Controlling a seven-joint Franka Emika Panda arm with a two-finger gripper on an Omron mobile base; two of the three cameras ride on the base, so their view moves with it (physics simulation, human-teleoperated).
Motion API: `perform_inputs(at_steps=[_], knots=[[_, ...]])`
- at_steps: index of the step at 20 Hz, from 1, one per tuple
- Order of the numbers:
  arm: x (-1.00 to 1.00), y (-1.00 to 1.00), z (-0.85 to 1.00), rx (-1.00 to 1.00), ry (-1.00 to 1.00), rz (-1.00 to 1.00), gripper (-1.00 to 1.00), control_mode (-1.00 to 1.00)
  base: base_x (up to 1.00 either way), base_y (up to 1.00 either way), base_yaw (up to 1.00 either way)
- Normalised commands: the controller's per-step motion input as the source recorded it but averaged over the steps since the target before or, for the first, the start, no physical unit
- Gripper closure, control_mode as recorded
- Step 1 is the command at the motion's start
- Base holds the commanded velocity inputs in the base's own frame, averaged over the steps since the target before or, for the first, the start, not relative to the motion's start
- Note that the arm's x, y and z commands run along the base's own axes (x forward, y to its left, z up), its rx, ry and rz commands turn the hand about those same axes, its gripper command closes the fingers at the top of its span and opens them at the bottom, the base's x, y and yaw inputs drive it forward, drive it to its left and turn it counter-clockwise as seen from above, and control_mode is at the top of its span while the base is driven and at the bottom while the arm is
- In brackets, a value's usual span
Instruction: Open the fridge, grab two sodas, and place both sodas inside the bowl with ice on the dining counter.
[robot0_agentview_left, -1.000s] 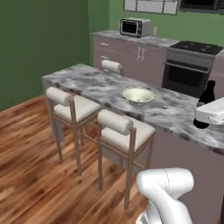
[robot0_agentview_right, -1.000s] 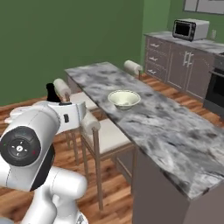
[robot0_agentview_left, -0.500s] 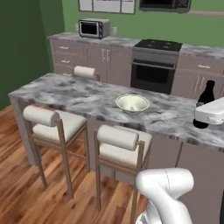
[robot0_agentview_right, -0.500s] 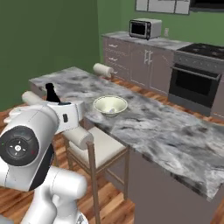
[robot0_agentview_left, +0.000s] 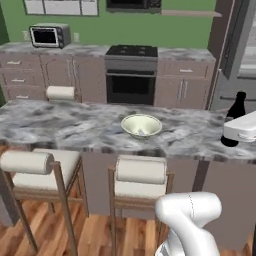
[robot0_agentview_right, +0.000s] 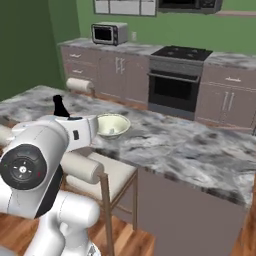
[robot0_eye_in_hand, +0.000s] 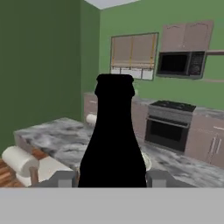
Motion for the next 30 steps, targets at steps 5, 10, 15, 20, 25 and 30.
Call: perform_inputs(at_steps=[5,10,15,20,25,30], knots=[[0.00,0.00,0.00,0.00,0.00,0.00,1.00,1.00,0.35,0.69,-0.50],[0.00,0.00,0.00,0.00,0.00,0.00,1.00,1.00,0.47,0.54,-0.46],[0.00,0.00,0.00,0.00,0.00,0.00,1.00,1.00,0.67,0.26,-0.34],[0.27,0.16,0.00,0.00,0.00,-0.09,1.00,-1.00,0.42,0.16,-0.17],[0.76,0.72,-0.29,-0.12,0.07,-0.04,1.00,-1.00,0.00,0.00,0.00],[0.86,0.48,-0.44,-0.12,0.16,0.06,1.00,-1.00,0.00,0.00,0.00]])
